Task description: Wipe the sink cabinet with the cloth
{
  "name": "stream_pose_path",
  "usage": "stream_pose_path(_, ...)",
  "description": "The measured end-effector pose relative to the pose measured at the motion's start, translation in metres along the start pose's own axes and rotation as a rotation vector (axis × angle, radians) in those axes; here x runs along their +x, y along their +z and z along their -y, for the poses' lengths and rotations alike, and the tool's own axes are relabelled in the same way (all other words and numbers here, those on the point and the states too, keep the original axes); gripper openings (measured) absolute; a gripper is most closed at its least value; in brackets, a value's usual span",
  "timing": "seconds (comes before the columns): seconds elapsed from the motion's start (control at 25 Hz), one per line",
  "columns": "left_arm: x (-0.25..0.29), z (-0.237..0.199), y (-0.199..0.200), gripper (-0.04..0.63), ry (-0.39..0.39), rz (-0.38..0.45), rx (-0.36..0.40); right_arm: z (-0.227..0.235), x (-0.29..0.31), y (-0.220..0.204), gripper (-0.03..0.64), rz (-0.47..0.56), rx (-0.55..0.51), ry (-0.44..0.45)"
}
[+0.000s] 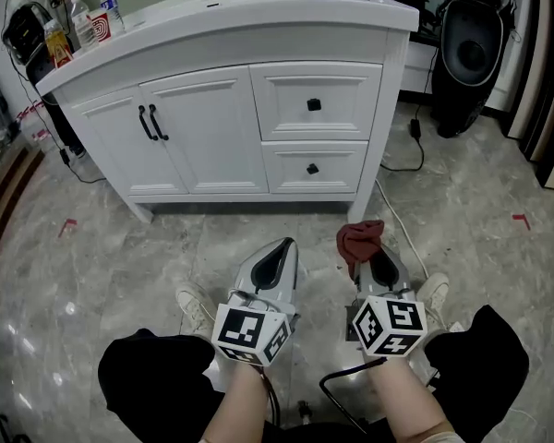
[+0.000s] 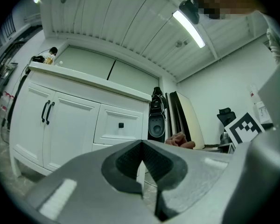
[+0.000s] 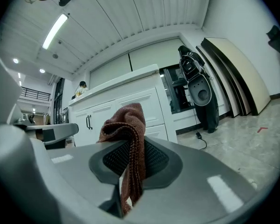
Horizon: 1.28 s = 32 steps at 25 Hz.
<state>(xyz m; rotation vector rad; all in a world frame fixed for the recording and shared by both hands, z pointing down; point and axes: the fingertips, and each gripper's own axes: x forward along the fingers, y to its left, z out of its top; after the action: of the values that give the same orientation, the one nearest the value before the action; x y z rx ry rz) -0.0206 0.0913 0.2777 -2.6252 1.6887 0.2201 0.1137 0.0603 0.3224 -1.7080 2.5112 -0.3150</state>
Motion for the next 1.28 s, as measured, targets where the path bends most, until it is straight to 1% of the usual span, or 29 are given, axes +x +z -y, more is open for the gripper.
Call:
stream_pose_path(0.16, -0.003, 0.004, 0.005, 0.0, -0.005, 0.008, -0.013, -0.008, -0.004, 0.003, 0.087, 0.008, -0.001, 0.013)
stream_pose_path(0.32, -0.005, 0.004, 0.007, 0.0, -0.009, 0.007, -0.005, -0.014, -0.006, 0.007, 0.087, 0.021, 0.032, 0.033)
stream_pose_path(0.48, -0.008, -0.001, 0.008, 0.0, -0.002, 0.004, 0.0, -0.018, -0.007, 0.013, 0.087, 0.03, 0.011, 0.042)
stream_pose_path(0.64, -0.006, -0.004, 0.002, 0.0, -0.002, -0.019, 0.002, -0.02, -0.005, 0.009, 0.087, 0.003, 0.016, 0.041)
stream_pose_path(0.88, 0.003, 0.007, -0.004, 0.0, -0.045, -0.046, 0.002, -0.023, -0.003, 0.006, 0.087, -0.013, 0.012, 0.048)
stream_pose_path(1.0, 0.005, 0.011, -0.004, 0.0, -0.055, -0.059, 0.024, -0.024, -0.002, 0.007, 0.087, -0.013, 0.008, 0.048)
stream_pose_path(1.12, 0.005, 0.014, -0.002, 0.0, -0.059, -0.06, 0.042, -0.027, -0.003, 0.006, 0.087, -0.012, -0.002, 0.053)
stream_pose_path(1.28, 0.005, 0.02, 0.002, 0.0, -0.068, -0.053, 0.04, -0.03, -0.005, 0.006, 0.087, -0.011, -0.007, 0.056)
